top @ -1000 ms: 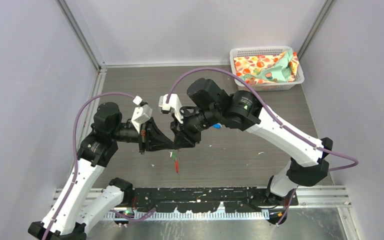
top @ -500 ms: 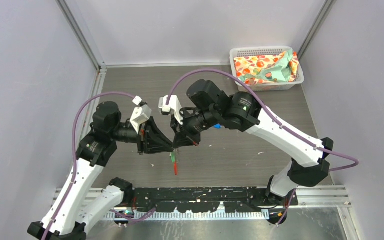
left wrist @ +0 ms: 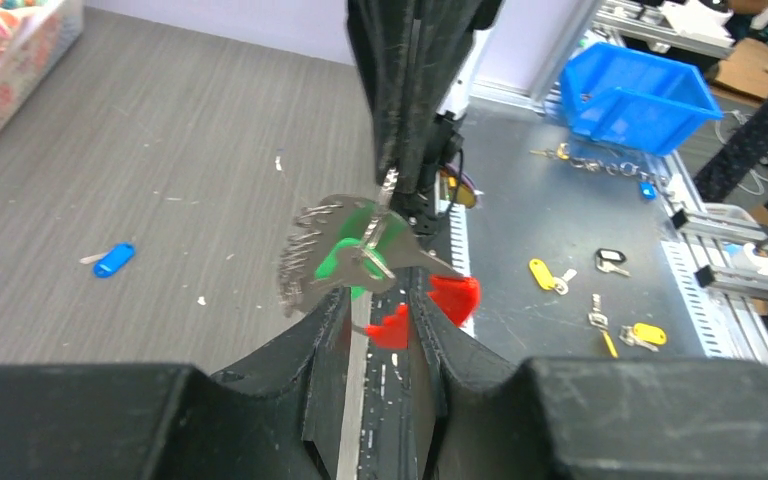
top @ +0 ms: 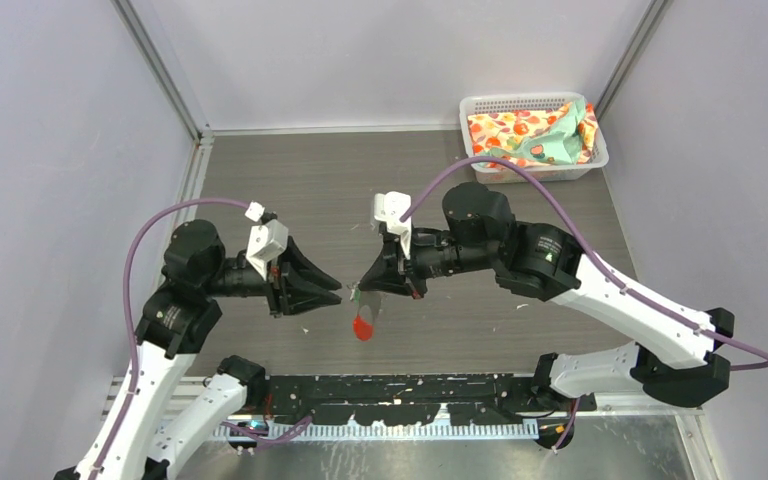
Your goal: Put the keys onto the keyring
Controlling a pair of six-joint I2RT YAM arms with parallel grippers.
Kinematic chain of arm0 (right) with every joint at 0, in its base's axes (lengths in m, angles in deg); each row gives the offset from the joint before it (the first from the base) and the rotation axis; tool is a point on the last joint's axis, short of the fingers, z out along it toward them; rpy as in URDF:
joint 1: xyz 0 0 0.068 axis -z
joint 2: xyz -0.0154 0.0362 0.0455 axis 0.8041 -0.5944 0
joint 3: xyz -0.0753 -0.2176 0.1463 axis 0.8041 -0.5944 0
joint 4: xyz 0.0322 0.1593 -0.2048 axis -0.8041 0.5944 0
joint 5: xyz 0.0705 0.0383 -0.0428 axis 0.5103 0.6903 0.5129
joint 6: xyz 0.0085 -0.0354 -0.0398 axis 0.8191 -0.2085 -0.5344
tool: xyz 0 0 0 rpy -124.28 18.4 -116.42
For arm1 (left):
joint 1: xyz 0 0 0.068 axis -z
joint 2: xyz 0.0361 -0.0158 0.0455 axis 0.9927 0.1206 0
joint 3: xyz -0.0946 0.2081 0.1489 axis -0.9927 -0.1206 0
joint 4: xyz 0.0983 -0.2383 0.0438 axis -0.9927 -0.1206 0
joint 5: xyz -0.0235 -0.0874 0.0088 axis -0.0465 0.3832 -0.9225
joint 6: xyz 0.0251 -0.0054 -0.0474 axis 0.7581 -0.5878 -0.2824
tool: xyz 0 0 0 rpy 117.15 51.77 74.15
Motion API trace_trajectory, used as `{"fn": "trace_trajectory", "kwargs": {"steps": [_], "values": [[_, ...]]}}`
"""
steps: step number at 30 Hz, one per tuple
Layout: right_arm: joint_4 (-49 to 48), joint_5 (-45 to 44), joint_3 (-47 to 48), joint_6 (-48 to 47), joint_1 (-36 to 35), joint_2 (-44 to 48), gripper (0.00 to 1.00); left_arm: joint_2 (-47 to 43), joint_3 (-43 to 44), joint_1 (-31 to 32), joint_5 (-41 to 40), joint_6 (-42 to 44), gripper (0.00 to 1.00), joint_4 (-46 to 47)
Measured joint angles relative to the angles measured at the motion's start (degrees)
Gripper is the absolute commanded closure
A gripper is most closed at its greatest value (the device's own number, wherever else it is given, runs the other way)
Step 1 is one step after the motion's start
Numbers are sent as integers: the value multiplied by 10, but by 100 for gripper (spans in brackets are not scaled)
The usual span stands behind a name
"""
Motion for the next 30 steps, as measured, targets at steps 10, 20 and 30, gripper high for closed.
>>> {"fn": "trace_trajectory", "kwargs": {"steps": [10,20,30], "values": [[-74,17,-51,8,0,15,99,19,-5,0,-27,-53,67,67],[-189,23,-143,11,0,56,99,25,-6,0,9,-72,91,89],[-271,11,-163,25,0,82,99,29,-6,1,21,-78,75,90]]}}
